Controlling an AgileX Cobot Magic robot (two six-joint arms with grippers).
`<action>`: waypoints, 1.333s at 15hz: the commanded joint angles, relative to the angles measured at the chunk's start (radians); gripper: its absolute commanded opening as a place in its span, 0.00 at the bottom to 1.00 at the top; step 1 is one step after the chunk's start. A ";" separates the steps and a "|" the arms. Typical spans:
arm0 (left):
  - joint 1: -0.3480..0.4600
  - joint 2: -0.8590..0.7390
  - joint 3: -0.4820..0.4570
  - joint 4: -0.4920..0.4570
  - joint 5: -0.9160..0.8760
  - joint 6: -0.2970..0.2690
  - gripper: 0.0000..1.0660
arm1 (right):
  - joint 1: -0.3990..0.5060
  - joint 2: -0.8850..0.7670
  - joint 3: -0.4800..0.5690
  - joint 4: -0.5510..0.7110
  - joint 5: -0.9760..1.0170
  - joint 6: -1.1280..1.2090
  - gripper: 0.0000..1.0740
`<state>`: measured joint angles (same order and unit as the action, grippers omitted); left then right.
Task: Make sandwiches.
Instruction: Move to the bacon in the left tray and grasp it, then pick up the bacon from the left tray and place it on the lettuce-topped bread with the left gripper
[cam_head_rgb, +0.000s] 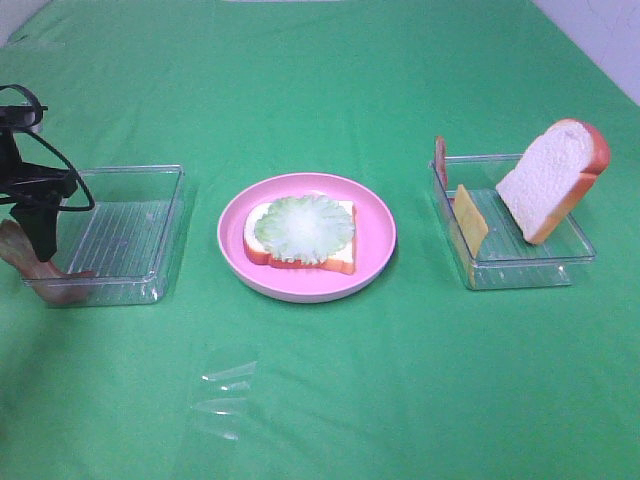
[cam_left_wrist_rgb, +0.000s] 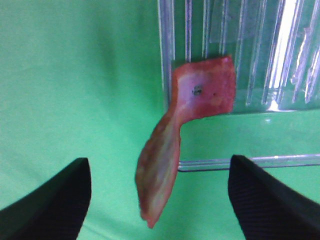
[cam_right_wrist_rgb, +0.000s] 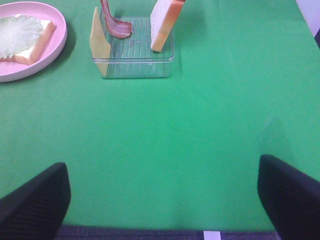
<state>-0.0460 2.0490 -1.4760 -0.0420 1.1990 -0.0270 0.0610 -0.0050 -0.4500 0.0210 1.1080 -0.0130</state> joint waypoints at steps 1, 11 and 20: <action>0.000 -0.003 0.005 -0.013 -0.003 -0.008 0.65 | 0.000 -0.027 -0.003 0.001 -0.007 -0.009 0.92; 0.000 -0.003 0.005 -0.030 -0.021 -0.006 0.00 | 0.000 -0.027 -0.003 0.001 -0.007 -0.009 0.92; -0.023 -0.144 -0.026 -0.123 -0.004 0.027 0.00 | 0.000 -0.027 -0.003 0.001 -0.007 -0.009 0.92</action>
<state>-0.0650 1.9160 -1.4980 -0.1540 1.1870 0.0000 0.0610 -0.0050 -0.4500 0.0210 1.1080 -0.0130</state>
